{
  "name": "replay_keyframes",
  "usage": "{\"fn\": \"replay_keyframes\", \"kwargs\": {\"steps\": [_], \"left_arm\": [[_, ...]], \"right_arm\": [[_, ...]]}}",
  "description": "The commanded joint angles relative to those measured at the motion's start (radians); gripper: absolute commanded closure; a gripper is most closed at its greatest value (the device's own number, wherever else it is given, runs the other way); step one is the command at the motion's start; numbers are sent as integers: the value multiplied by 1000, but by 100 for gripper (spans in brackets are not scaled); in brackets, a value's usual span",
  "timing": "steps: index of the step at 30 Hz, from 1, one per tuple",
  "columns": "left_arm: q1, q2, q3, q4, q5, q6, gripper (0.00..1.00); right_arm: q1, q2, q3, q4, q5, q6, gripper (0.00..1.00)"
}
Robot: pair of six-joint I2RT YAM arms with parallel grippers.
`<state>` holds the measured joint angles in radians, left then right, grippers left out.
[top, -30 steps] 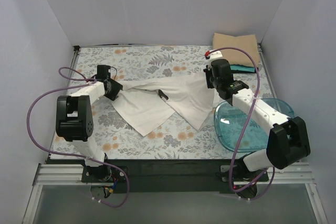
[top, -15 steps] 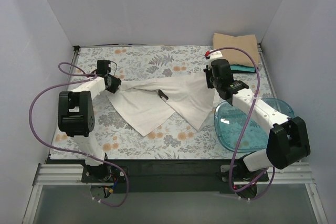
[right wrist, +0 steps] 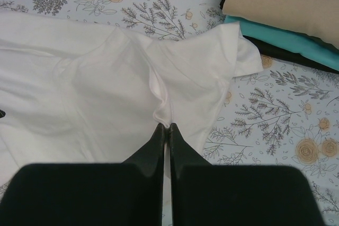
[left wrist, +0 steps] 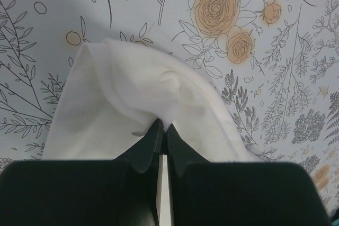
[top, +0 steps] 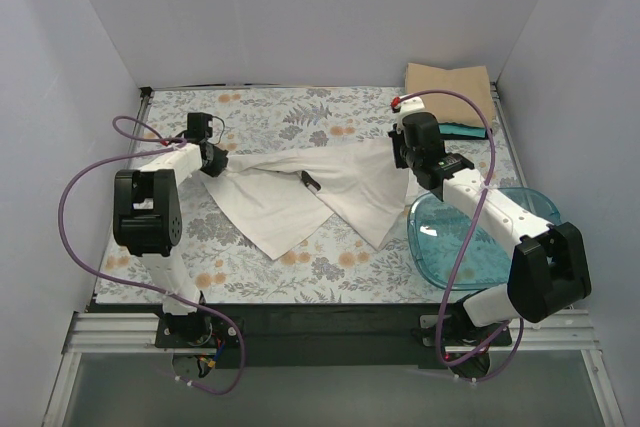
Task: Fold and stack the t-shirts
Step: Flatten the tshirt out
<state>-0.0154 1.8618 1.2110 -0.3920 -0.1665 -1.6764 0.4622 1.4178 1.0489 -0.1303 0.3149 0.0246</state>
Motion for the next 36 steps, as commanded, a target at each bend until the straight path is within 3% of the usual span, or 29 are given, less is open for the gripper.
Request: {"fn": "replay_keyframes", "kwargs": {"steps": [1,12,21,30,36], "left_arm": [[-3,-67,28,-13,-59,20,100],[2,-415,48,-10,-160,56,100],[12,-691,215,-45,-264,113,100],[12,-854,465,-125,-340,230,100],[12,-1023,574,-82,-364,302,100]], "right_arm": [[-7,-22,-4,44,23,-3,99],[-8,-129,124,43,68,-78,99],[-14,-282,244,43,61,-175,99],[-13,-465,381,43,-91,-230,99],[-13,-582,471,24,-307,-198,99]]}}
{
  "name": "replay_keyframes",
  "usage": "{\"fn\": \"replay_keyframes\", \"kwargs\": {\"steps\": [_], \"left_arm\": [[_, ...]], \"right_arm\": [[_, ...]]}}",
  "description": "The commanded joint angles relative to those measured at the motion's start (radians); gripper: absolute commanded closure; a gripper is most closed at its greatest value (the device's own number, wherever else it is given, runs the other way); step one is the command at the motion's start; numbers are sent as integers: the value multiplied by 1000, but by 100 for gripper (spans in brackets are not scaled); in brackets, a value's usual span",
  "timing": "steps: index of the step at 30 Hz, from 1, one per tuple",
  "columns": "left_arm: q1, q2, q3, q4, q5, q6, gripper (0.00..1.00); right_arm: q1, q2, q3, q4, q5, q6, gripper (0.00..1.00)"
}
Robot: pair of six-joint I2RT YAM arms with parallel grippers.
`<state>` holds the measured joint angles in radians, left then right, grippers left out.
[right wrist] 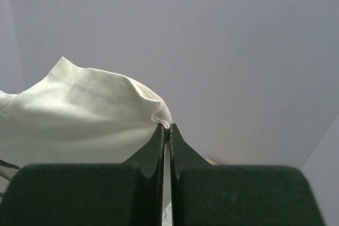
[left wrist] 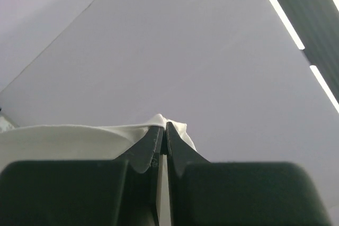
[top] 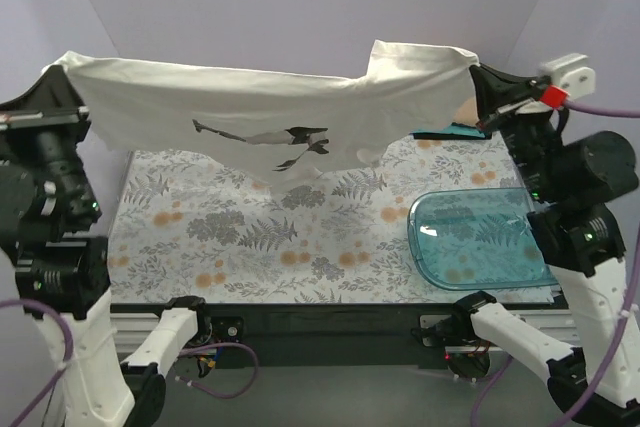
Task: Fold and stack the t-shirts
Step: Flatten the tshirt out
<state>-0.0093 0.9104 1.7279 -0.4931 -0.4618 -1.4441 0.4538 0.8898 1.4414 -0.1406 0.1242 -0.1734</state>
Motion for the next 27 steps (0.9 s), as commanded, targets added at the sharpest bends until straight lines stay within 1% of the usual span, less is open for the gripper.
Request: {"fn": "replay_keyframes", "kwargs": {"steps": [1,2,4,7,11,14,18,20,21,22,23,24,25,26,27], "left_arm": [[8,-85,71,19,-80,92,100],[6,-96,105,18,-84,102,100],[8,-125,124,19,-89,125,100],[8,-145,151,22,-103,152,100],[6,-146,153,19,-121,152,100],[6,-130,108,45,-127,146,100],[8,-88,12,97,-159,136,100],[6,-61,-103,135,-218,123,100],[8,-47,-147,186,-233,122,100],[8,-32,-236,208,-257,117,100],[6,13,-275,226,-262,110,100],[8,37,-313,278,-262,110,100],[6,63,-358,309,-258,110,100],[8,102,-428,339,-265,108,100],[6,178,-462,393,-268,106,100]], "right_arm": [[-6,-69,115,23,-174,5,99],[-4,-77,132,15,-199,17,99],[-6,-89,174,6,-253,26,99],[-6,-106,201,4,-290,37,99],[-6,-89,252,4,-271,32,99],[-4,-54,264,7,-264,9,99],[-4,37,257,19,-187,-38,99],[-6,109,240,35,-95,-77,99],[-6,135,208,71,-63,-92,99],[-6,187,189,93,-5,-110,99],[-4,219,173,117,26,-144,99],[-7,253,153,130,52,-158,99],[-6,329,131,186,92,-175,99],[-7,375,125,202,107,-195,99],[-12,424,123,214,121,-196,99]]}}
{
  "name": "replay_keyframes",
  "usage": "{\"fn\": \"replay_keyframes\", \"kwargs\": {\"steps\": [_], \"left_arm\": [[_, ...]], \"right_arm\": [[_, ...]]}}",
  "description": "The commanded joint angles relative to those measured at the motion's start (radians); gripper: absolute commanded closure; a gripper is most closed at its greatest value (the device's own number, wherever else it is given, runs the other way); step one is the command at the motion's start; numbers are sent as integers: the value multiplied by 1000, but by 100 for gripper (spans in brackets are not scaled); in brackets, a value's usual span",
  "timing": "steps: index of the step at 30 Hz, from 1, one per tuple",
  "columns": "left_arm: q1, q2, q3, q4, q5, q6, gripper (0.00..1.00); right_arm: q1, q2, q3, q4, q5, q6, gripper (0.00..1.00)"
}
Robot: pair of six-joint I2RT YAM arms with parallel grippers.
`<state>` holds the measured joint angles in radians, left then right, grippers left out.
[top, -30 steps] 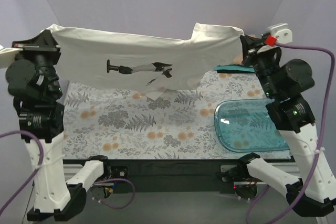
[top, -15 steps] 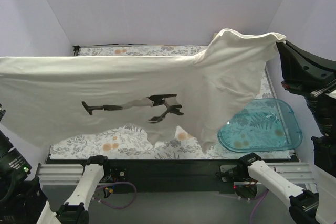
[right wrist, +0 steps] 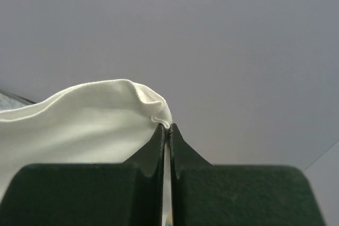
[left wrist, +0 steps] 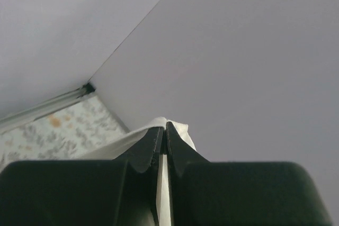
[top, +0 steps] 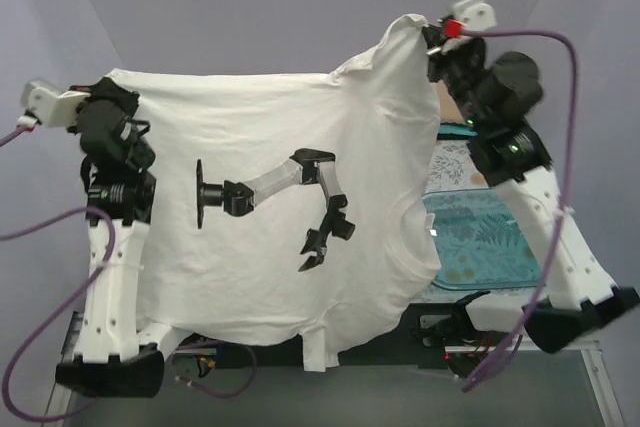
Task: Fold and stack the t-shirts
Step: Flatten the tshirt out
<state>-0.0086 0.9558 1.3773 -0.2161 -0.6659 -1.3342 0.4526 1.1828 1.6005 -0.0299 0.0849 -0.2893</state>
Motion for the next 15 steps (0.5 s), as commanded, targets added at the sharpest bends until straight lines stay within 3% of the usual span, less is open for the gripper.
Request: {"fn": "replay_keyframes", "kwargs": {"steps": [1,3,5,6,7,8,9,10,12,15], "left_arm": [[7,185,-133,136,-67,-9,100],[7,291,-159,155,-90,-28,100],[7,481,-146,155,-98,-43,82],[37,557,-94,106,-92,-55,69],[56,684,-43,57,-77,-69,61],[67,757,10,0,-67,-118,45],[73,814,132,-147,-46,-149,42],[87,910,188,-216,-35,-172,39],[94,968,287,-346,-21,-215,34],[96,971,270,-353,17,-209,32]], "right_arm": [[-15,234,-30,117,156,-79,99],[-26,346,-11,125,138,-70,99],[-29,538,54,125,99,-60,98],[-32,602,91,119,93,-44,94],[-32,724,131,102,75,-40,79],[-32,785,238,34,69,-33,65],[-31,842,298,-23,65,-27,53],[-31,929,356,-71,70,-7,33],[-31,981,465,-184,72,6,20],[-29,944,367,-196,92,45,8]]}}
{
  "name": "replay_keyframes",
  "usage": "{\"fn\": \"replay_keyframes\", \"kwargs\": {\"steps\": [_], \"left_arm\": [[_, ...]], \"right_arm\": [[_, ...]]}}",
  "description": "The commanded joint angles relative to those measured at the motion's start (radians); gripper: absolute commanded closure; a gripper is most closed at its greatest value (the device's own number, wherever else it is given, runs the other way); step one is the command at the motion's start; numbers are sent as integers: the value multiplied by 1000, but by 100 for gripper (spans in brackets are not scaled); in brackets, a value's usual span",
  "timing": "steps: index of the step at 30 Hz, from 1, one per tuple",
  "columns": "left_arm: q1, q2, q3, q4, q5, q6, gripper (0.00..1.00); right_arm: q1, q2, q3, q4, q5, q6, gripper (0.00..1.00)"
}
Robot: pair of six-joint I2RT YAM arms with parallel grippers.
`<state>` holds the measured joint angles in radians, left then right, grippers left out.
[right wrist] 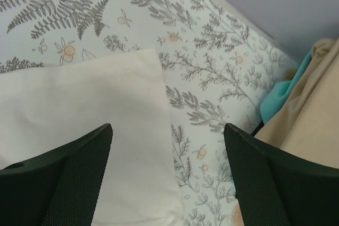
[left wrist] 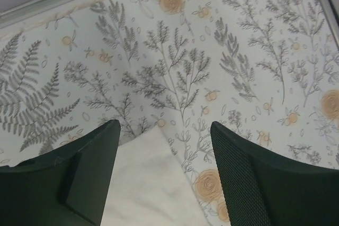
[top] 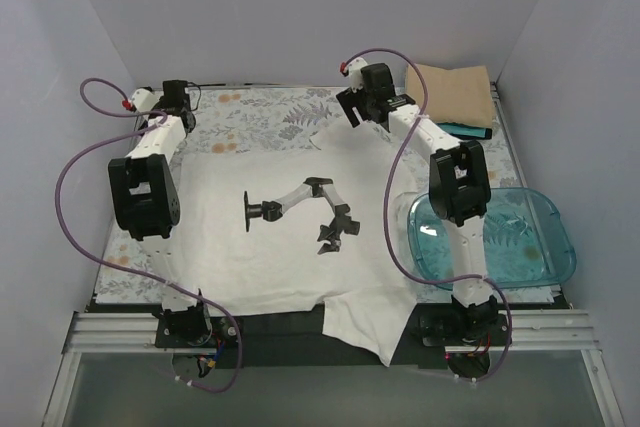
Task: Fold and stack the t-shirts
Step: Flatten the tshirt out
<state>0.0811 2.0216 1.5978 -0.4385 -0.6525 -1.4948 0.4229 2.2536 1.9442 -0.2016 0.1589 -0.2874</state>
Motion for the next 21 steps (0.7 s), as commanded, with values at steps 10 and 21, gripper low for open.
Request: {"fn": "replay_keyframes", "kwargs": {"steps": [10,21], "left_arm": [[5,-366,-381,-10,419,-39,31],[5,-471,-657,70,473,-51,31]], "right_arm": [[2,-549,-632,42,-226,390,2],[7,-732,-1057,270,-246,585,2]]}}
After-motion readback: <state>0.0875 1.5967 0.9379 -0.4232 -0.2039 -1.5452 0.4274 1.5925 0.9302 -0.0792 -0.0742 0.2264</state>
